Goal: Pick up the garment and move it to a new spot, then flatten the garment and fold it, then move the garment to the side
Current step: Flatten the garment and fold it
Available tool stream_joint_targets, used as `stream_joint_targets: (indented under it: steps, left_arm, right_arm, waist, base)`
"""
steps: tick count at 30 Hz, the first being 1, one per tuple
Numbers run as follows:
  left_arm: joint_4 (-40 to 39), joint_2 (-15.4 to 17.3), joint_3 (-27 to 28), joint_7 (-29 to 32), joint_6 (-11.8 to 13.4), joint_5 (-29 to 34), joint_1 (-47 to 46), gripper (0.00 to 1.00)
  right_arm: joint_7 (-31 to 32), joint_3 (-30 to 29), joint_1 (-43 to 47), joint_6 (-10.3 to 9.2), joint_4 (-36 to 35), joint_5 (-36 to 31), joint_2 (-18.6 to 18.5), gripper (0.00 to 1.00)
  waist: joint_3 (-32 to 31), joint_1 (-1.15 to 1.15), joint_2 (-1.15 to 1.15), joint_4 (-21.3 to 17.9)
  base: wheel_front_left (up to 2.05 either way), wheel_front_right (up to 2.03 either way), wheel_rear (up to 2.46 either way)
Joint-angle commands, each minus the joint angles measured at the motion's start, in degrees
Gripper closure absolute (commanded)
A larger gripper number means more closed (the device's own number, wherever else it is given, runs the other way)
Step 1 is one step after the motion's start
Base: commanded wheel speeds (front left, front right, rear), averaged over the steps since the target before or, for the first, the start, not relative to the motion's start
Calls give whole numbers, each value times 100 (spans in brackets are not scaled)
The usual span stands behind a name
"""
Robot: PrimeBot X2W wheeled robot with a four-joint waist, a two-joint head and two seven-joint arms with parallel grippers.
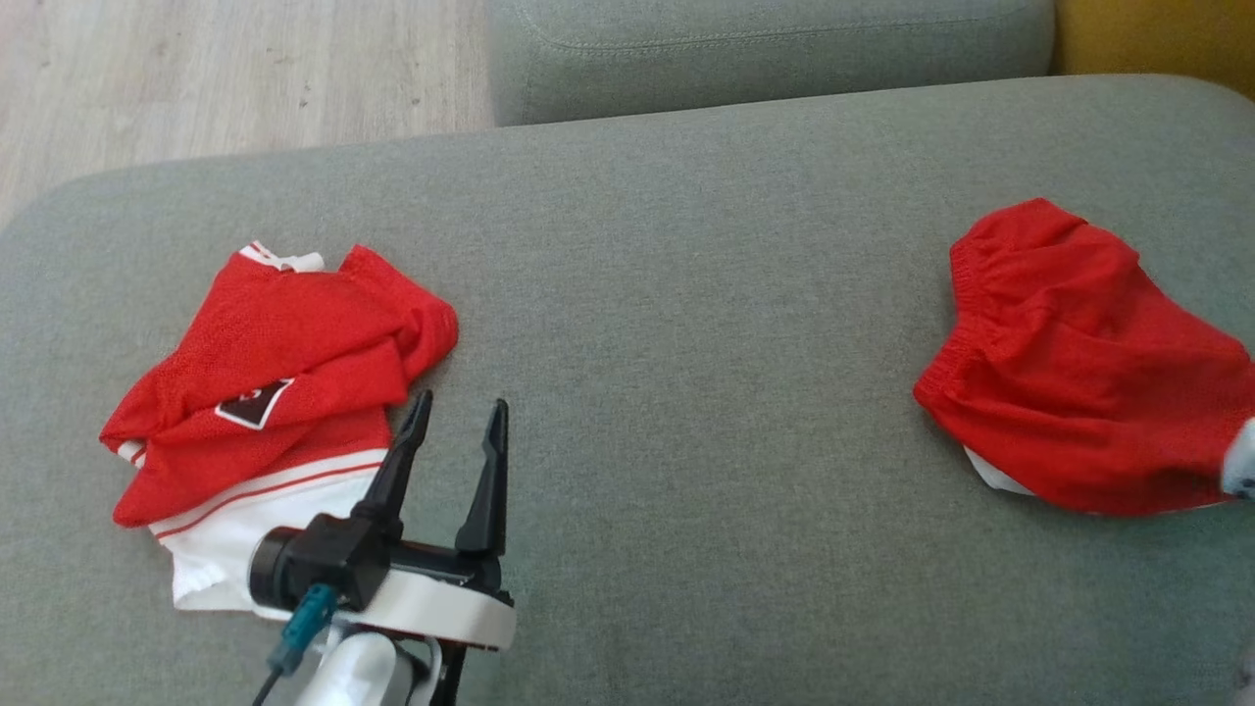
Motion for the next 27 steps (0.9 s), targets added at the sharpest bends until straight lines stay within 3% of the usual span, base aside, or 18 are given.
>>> stream_joint_targets:
  steps: [1, 7, 13, 21, 27]
  left_arm:
    - [-135, -3, 276, -47, -35, 53, -273, 0]
    - [-125, -40, 377, -47, -90, 130, -212, 0]
    - [-138, -81, 432, -47, -128, 193, -119, 0]
    - [-154, -118, 430, -47, -190, 260, -123, 0]
    - [-118, -155, 392, -47, -220, 302, -235, 0]
  right_arm:
    - [-267, 268, -183, -4, -238, 127, -40, 0]
    - [-1078, 1595, 259, -4, -216, 976, 42, 0]
    - [-1338, 2688, 974, -4, -243, 1795, 47, 0]
    - [-1373, 3026, 1158, -4, 24, 1887, 48, 0]
    - [-1210, 2957, 819, -4, 782, 1845, 48, 0]
  waist:
    - [-7, 0, 0, -6]
    - [-83, 0, 0, -71]
    - [-174, 0, 0, -122]
    - [-112, 0, 0, -59]
    - [156, 0, 0, 116]
  base:
    - [0, 0, 0]
    - [0, 0, 0]
    - [0, 0, 0]
    - [0, 0, 0]
    - [0, 0, 0]
